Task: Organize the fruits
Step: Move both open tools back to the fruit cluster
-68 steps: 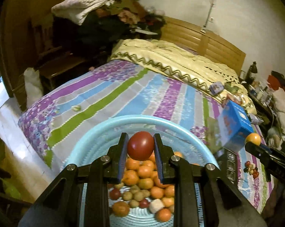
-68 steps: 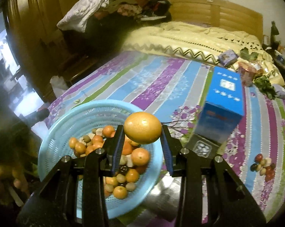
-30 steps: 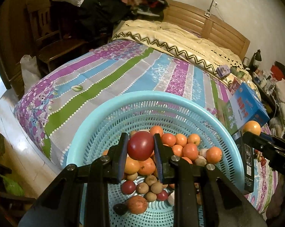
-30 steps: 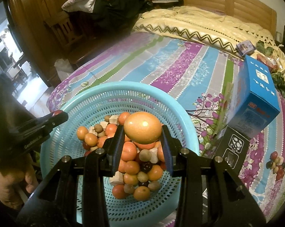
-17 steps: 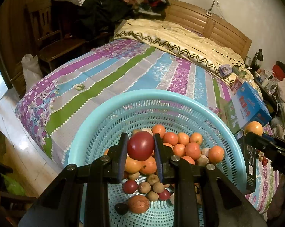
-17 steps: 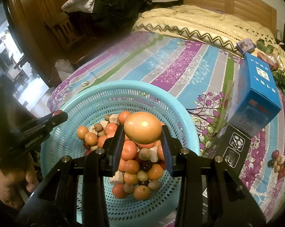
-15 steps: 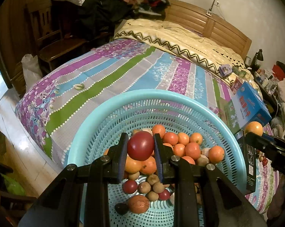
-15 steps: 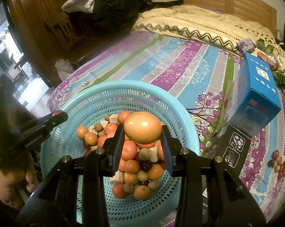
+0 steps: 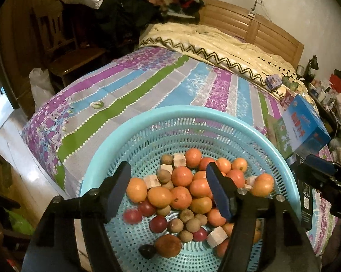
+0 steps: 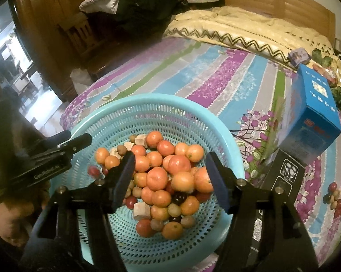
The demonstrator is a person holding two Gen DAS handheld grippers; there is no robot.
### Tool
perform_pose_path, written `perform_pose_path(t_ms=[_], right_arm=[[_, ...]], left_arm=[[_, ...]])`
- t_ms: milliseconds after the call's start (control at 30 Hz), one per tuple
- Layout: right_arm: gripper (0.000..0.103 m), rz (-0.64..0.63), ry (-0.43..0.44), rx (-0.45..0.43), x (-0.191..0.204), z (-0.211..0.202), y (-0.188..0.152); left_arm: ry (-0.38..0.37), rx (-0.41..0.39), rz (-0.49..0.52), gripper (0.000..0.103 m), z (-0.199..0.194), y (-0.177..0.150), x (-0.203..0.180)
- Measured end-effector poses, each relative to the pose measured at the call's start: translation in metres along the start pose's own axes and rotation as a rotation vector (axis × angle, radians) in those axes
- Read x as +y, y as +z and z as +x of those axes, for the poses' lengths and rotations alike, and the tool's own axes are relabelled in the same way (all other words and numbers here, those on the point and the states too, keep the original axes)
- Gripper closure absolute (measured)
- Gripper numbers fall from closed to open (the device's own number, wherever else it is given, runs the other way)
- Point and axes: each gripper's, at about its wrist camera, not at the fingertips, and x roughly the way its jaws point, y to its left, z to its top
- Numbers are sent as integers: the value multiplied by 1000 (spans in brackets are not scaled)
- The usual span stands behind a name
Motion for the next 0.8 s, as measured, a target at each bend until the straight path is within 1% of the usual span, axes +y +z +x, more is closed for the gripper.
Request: perform_pose_path(t_ms=[67,100,133,200,233,300,333,367,433,600,800], right_arm=[[37,-6,-16,-16,-1,-4,0],[36,-15,-43,-35,-1,-8,0],[36,-29,-78,-56,-2,-12,0],[31,-56,-156,-101,-3,-21,-1],[30,-62,-186,-117,-5,-24,-1],[30,-82,-275,-164,-8,-35,-2],[29,-88,-300,-177,-9,-38,-1],[26,-96,-339,-195,-11,-44,-2],[23,-95,-366,-215,-16,-52,-1],[23,-73,-398,-252,-31,-73,-7],[22,-36,-410,-282,-53,-96,-14]], left_arm=[[4,-2,-3,32,-1,1,0],[6,-4,-5,31,-1,1,0],[7,-8,-7,31,-2,2,-1],[5,-15,-10,31,-5,3,-1],[4,-20,-11,31,-7,4,-2],[2,-27,-7,31,-10,5,-7],[-1,-32,-3,31,-13,6,-11],[-4,-38,0,31,-15,6,-14],[-11,-47,13,31,-20,7,-23],[-28,-75,60,31,-36,10,-51],[-49,-97,121,31,-50,10,-90]])
